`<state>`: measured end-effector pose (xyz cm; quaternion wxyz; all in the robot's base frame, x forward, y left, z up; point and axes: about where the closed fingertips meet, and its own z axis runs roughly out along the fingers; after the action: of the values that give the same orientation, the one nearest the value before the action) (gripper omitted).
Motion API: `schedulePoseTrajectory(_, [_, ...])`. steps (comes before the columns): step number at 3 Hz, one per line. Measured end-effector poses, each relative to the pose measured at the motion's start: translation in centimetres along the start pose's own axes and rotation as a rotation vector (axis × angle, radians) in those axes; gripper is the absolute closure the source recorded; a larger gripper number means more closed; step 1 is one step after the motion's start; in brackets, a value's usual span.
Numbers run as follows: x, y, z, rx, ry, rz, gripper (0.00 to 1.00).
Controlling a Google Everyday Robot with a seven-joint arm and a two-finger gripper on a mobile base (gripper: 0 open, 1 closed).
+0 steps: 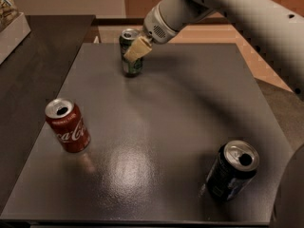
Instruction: Move green can near coke can
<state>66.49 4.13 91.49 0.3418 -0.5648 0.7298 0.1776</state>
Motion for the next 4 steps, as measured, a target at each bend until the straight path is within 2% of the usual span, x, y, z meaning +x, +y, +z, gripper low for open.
schedulePoseTrajectory(2, [0.6,7.4,-5.8,-0.154,-0.040,-0.180,1.00])
schedulePoseTrajectory(3, [1.2,11.0,-7.8,-0.218,-0.031,-0.232,1.00])
schedulePoseTrajectory(4, [2.5,13.7,-8.1,-0.288,0.001,-0.237,1.00])
